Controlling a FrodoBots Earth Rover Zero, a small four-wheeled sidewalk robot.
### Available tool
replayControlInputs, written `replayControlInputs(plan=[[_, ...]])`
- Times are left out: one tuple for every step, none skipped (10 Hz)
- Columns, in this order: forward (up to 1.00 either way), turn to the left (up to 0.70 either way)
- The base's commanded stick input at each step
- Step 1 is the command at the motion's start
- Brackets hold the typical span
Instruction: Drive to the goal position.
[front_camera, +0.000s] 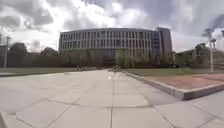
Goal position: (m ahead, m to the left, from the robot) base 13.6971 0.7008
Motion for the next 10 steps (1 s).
replayControlInputs(plan=[[0.70,0.00],[0.70,0.00],[0.70,0.00],[0.70,0.00],[0.70,0.00],[0.70,0.00],[0.70,0.00],[0.70,0.00],[0.70,0.00],[0.70,0.00]])
